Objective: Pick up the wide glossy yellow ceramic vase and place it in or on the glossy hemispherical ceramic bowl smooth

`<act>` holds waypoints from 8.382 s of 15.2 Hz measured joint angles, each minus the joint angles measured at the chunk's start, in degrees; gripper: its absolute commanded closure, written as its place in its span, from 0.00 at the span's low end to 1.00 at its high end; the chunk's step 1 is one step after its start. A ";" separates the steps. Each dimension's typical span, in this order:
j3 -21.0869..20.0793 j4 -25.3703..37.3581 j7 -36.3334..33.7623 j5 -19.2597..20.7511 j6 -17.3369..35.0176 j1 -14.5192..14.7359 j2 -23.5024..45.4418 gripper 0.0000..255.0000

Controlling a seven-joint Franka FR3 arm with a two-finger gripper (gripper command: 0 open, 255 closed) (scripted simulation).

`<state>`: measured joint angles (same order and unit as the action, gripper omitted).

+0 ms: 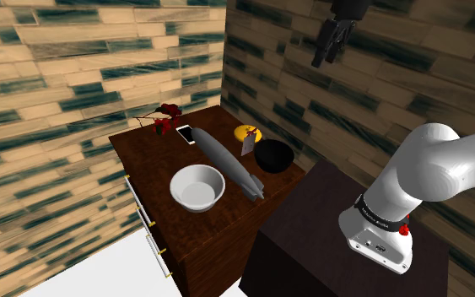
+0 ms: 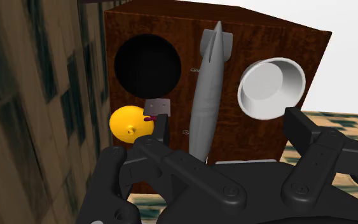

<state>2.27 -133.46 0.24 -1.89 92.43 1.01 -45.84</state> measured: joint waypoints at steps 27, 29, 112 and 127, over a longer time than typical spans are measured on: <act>11.92 2.86 18.88 -1.72 37.88 -1.07 44.34 0.00; 12.18 5.61 20.68 -3.23 39.49 -1.31 49.10 0.00; 13.10 13.10 25.85 -4.07 37.22 -3.34 56.35 1.00; 12.07 -13.79 18.65 3.54 42.22 -2.26 33.52 1.00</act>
<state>14.34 -147.26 18.90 1.65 134.65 -1.26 -12.33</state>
